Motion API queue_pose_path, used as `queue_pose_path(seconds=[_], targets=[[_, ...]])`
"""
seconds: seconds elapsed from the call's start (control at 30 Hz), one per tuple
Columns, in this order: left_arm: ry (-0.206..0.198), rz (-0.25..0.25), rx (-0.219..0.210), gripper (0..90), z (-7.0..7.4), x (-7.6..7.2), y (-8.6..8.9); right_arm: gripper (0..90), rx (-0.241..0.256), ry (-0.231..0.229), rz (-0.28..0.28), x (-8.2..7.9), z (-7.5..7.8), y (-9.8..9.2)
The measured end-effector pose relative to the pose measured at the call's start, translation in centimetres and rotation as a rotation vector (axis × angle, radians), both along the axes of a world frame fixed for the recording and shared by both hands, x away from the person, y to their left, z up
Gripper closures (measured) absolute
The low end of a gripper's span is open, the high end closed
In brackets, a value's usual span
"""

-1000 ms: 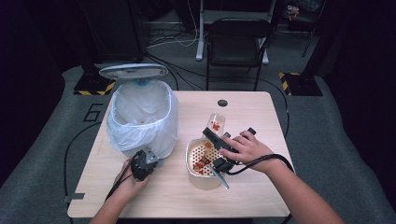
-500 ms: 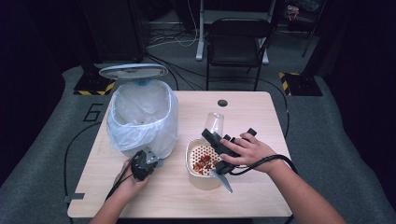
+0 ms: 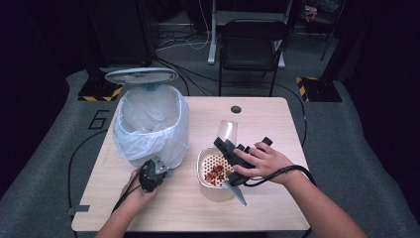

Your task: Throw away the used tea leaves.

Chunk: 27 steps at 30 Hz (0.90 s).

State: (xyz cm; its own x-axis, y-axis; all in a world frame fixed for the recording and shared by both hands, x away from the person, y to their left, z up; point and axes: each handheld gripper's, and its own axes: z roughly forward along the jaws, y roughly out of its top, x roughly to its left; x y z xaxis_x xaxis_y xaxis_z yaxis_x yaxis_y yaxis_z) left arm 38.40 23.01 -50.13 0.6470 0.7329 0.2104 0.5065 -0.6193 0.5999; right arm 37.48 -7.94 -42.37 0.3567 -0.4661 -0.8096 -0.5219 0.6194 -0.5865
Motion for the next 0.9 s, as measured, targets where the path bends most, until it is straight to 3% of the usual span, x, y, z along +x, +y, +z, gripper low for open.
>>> queue_pose_path(seconds=[0.13, 0.2, 0.47, 0.57, 0.6, 0.7, 0.73, 0.77, 0.83, 0.87, 0.9], targets=[[0.001, 0.000, 0.000, 90.0, 0.0, 0.0, 0.0, 39.2, -0.002, -0.001, -0.002, -0.1, 0.0, 0.0], [0.001, 0.000, 0.000, 90.0, 0.0, 0.0, 0.0, 39.2, -0.028, -0.002, -0.031, -0.3, 0.2, -0.1], [-0.002, -0.003, -0.001, 90.0, 0.0, 0.0, 0.0, 39.5, -0.024, 0.010, -0.020, -0.4, 0.4, 0.0], [-0.001, -0.001, -0.002, 90.0, 0.0, 0.0, 0.0, 39.9, -0.072, 0.023, -0.020, -0.5, 0.8, 0.1], [-0.001, -0.001, -0.002, 90.0, 0.0, 0.0, 0.0, 40.0, -0.014, 0.065, -0.037, -0.5, 0.6, 0.0], [0.001, 0.000, 0.000, 90.0, 0.0, 0.0, 0.0, 40.4, -0.001, 0.101, -0.031, -0.5, 0.9, 0.2], [0.003, -0.005, 0.003, 90.0, 0.0, 0.0, 0.0, 40.6, 0.025, 0.159, -0.052, -0.5, 1.0, 0.2], [-0.001, -0.004, 0.004, 90.0, 0.0, 0.0, 0.0, 41.0, 0.017, 0.241, -0.059, -0.6, 2.2, 0.4], [0.010, -0.006, 0.002, 90.0, 0.1, 0.0, 0.1, 41.0, 0.027, 0.266, -0.059, -0.5, 2.5, 0.5], [0.009, -0.004, 0.002, 90.0, 0.1, 0.0, 0.0, 41.0, 0.085, 0.278, -0.047, -0.5, 3.1, 0.6], [0.009, 0.000, -0.001, 90.0, 0.0, 0.0, 0.0, 40.9, 0.124, 0.379, -0.051, -0.3, 4.0, 0.7]])
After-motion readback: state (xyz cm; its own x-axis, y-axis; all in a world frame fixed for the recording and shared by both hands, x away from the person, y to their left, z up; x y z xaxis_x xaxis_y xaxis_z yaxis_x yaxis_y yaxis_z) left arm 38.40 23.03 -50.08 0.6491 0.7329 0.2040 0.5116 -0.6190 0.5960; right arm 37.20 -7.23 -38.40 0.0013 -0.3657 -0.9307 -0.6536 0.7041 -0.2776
